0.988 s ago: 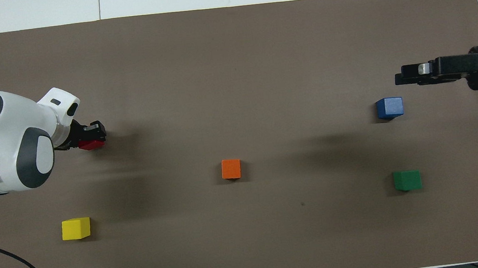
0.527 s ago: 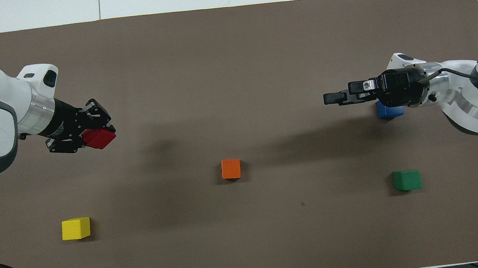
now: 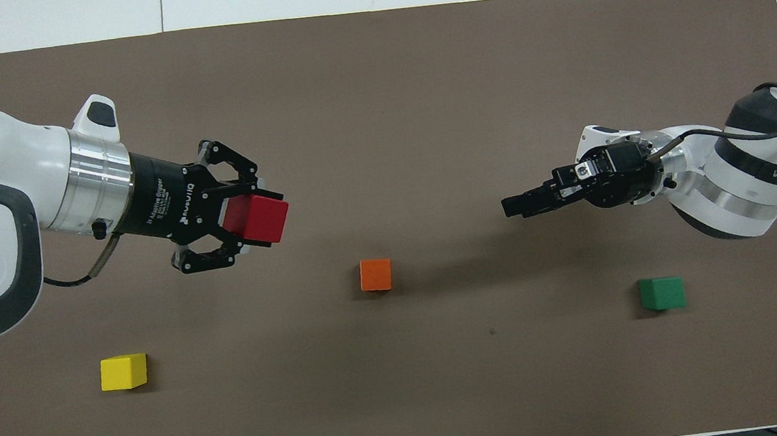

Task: Transfer red block to right arm and stack on blue block
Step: 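Lift the red cube with the left gripper while the right gripper approaches, then carry the red cube toward the right gripper and grasp it there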

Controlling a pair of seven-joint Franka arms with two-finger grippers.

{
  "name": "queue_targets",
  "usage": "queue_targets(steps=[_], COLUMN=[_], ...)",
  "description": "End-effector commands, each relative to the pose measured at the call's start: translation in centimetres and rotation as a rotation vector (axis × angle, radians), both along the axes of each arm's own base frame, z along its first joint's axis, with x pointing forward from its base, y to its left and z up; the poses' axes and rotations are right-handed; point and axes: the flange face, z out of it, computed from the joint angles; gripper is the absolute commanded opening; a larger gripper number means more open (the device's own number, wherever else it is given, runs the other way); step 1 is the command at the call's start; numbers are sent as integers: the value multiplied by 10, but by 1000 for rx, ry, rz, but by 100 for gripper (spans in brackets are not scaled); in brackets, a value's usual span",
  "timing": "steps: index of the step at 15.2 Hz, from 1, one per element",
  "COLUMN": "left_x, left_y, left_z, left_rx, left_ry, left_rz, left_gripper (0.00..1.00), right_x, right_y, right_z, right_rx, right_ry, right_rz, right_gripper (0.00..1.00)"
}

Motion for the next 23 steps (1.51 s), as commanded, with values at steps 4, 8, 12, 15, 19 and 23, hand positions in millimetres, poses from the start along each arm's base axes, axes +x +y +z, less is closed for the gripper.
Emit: queue_targets(steps=[4,8,12,15,19,23], left_x=[-20,-40,-60,-65,-78,-79], left_y=[-69,-131,-159,-166,-185,-189], left_z=[35,21,9,1,-16,-24], left_rx=[-173,-216,-232,-221,-217,-220], left_ry=[152,149,182,190,173,162], left_rz=[295,586,697,684,690,709], left_gripper=[0,0,0,0,0,0], right_x=[0,2,2,1,1,3], right_y=[28,55,66,81,89,89], right_z=[-18,-13,-18,-17,-19,-23], right_rx=[64,92,68,86,72,49], right_ry=[92,94,77,81,69,76], right_rz=[6,-14,-38,-46,-64,-82], right_gripper=[95,98,100,100,100,58])
